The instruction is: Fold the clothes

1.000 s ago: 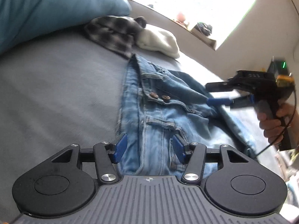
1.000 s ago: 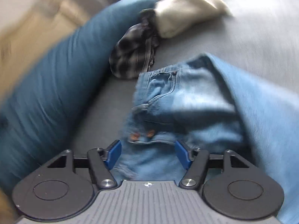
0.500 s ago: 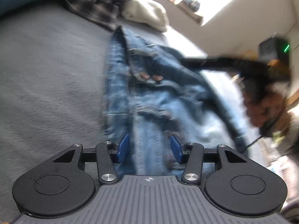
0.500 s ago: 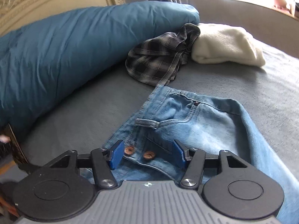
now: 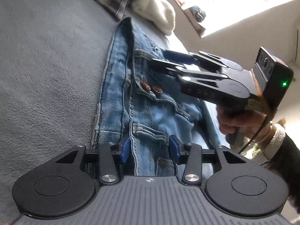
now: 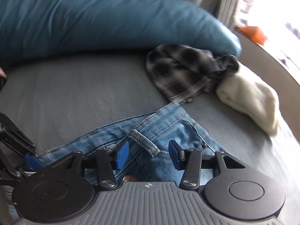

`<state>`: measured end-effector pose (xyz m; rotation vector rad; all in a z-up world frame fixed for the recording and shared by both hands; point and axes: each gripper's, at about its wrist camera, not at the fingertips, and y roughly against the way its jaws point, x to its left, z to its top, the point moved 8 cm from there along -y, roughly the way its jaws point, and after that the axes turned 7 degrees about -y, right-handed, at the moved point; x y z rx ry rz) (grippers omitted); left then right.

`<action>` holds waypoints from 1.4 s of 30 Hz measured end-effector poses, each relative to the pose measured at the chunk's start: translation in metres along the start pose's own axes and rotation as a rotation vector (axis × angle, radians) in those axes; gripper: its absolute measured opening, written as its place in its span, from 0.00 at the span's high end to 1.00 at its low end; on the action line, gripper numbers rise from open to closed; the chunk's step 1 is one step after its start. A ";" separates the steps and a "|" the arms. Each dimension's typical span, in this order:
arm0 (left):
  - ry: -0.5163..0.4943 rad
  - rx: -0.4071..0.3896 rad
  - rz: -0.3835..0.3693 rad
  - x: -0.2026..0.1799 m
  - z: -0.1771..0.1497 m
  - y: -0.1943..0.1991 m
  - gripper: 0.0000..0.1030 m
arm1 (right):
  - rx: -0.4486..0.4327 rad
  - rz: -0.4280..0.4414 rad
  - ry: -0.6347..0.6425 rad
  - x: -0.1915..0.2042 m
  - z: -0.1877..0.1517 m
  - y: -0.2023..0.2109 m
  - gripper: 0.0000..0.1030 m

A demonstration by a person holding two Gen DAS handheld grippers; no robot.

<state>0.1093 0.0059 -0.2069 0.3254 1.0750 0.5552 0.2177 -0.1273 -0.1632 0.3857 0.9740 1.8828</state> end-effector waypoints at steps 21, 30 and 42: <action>0.087 -0.120 -0.058 0.005 0.006 0.051 0.99 | -0.021 0.074 -0.124 0.008 0.021 -0.018 0.80; 0.116 -0.095 -0.032 0.020 -0.003 0.048 0.99 | -0.021 0.119 -0.193 0.020 0.027 -0.033 0.80; -0.036 -0.019 0.114 0.021 -0.005 0.034 0.94 | -0.008 0.066 -0.218 0.015 0.015 -0.040 0.55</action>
